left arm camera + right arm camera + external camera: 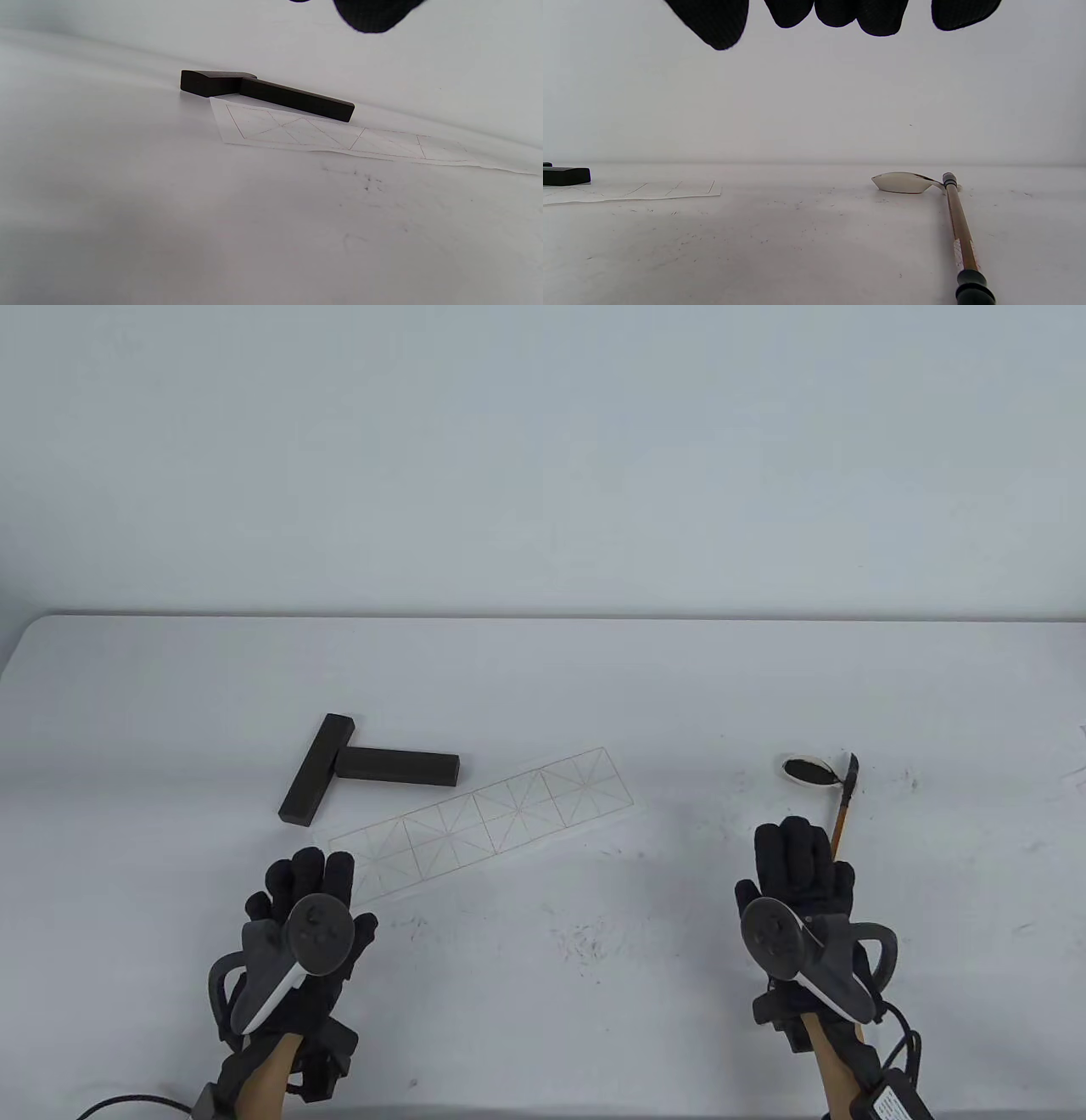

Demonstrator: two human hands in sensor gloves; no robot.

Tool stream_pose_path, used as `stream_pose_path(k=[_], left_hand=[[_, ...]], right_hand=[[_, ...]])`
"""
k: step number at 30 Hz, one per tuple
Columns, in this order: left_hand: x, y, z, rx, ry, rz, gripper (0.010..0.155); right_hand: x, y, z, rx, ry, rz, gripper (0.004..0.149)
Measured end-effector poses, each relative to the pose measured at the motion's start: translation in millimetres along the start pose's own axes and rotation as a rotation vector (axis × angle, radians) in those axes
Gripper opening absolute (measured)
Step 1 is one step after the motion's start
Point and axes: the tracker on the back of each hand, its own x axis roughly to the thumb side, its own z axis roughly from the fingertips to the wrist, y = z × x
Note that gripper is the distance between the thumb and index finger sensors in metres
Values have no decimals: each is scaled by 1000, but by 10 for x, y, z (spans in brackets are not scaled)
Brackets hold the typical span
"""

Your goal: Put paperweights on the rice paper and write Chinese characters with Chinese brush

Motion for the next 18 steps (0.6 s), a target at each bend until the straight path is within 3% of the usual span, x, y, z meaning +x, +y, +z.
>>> stream_pose_path(k=[18], left_hand=[[-29,1,-27,-8,5,32,80]], right_hand=[[-82,-50,24,-18,19,-24,67]])
